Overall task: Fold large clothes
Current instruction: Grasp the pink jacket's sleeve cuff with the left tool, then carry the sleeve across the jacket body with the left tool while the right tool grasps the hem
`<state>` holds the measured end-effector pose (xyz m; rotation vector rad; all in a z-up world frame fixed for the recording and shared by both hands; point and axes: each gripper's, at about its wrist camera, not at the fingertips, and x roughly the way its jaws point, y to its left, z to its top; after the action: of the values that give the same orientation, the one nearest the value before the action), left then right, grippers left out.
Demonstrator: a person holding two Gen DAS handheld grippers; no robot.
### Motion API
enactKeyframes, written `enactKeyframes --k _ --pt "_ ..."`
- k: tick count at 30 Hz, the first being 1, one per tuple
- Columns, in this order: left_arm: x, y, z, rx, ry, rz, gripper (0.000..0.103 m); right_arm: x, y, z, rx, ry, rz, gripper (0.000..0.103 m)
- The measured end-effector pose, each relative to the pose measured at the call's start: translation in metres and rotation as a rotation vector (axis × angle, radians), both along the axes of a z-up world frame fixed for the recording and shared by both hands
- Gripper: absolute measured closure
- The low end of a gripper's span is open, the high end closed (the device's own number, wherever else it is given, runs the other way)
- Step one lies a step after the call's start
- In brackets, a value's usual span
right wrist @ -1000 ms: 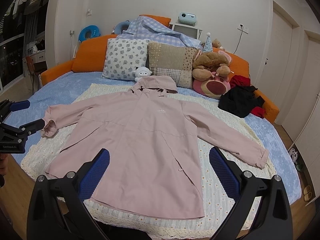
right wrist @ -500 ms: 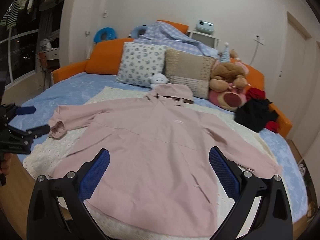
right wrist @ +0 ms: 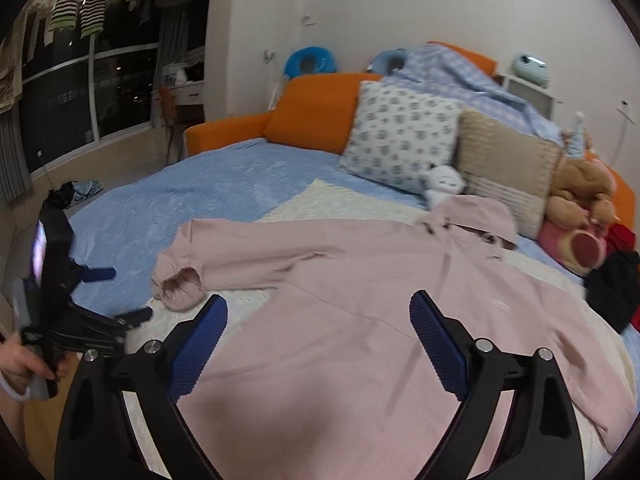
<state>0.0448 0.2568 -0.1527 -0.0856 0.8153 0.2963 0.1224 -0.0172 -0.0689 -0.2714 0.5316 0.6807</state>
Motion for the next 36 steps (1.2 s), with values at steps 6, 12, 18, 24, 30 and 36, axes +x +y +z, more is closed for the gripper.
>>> enactKeyframes --k 6,12,18,24,30,36 --pt "0.034 0.053 -0.045 -0.031 0.058 0.049 0.002 0.047 0.085 -0.026 -0.037 0.07 0.103 0.032" --pt "0.057 0.085 -0.067 -0.039 0.05 0.065 0.01 0.116 0.164 -0.053 0.002 0.245 0.157 0.037" --pt "0.058 0.109 -0.079 -0.07 -0.005 0.116 0.064 0.196 0.226 -0.077 0.089 0.541 0.078 0.041" --pt "0.055 0.129 -0.08 -0.143 -0.052 0.116 0.086 0.205 0.243 -0.085 0.103 0.592 0.086 0.047" --pt "0.057 0.117 -0.041 -0.246 -0.174 0.019 0.088 0.191 0.185 -0.081 0.026 0.464 0.03 0.046" --pt "0.08 0.037 0.025 -0.267 -0.267 -0.27 0.088 0.199 0.117 -0.061 0.091 0.574 0.021 0.046"
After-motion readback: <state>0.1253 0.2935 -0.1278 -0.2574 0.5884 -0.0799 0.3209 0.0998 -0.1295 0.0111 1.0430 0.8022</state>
